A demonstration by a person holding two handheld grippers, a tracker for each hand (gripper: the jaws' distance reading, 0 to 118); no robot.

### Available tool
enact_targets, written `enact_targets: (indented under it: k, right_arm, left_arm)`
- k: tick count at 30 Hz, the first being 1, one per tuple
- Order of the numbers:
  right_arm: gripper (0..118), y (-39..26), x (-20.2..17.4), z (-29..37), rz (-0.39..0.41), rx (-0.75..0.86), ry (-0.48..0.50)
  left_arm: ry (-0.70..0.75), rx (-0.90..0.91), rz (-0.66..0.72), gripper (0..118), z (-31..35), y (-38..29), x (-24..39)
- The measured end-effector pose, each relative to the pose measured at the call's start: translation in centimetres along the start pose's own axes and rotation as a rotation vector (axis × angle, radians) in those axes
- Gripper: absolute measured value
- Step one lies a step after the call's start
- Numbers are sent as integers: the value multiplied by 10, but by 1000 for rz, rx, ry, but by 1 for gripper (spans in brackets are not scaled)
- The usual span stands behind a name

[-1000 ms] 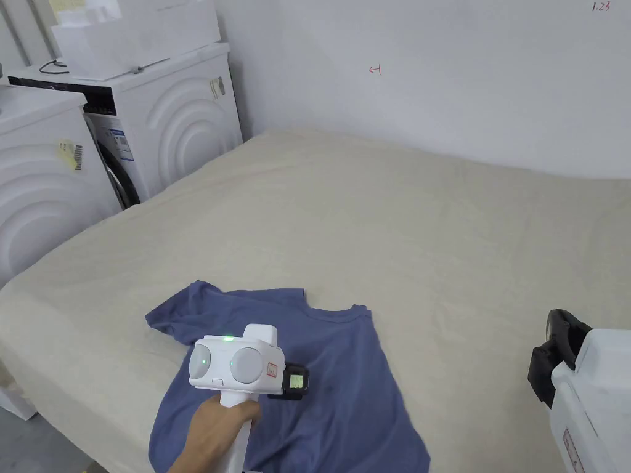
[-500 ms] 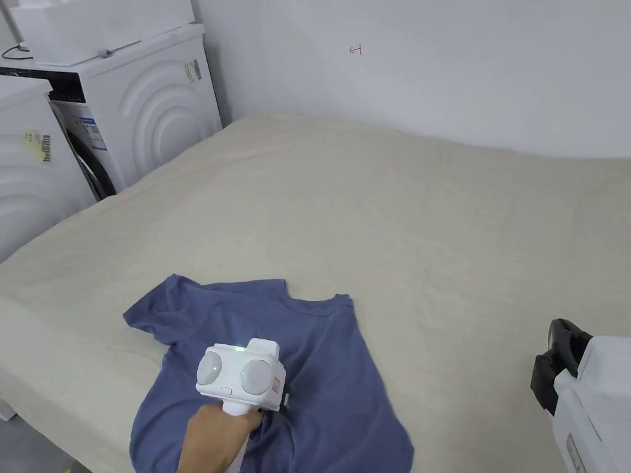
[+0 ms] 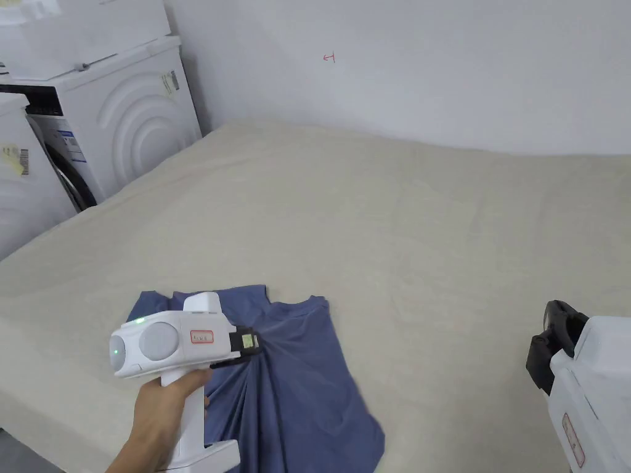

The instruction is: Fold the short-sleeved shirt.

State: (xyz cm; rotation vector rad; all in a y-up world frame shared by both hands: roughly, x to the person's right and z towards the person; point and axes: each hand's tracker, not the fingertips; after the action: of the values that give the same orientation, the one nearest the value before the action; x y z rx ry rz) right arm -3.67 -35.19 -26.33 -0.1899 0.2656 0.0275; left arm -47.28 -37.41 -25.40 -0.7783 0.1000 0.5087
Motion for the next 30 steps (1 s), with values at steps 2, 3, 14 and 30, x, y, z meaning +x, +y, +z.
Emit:
enact_targets:
  k: [2, 3, 14, 30]
  right_arm:
    - [1, 2, 7, 4, -2, 7, -13]
    - [1, 4, 11, 6, -6, 11, -21]
    - [1, 20, 66, 37, -24, 68, -137]
    - [1, 32, 157, 105, -21, 118, -370]
  left_arm:
    - [-28, 28, -62, 0, 6, 9, 23]
    - [-52, 44, -85, 0, 9, 14, 35]
    - [-302, 147, -301, 0, 23, 61, 206]
    - [-550, 55, -559, 0, 0, 18, 407]
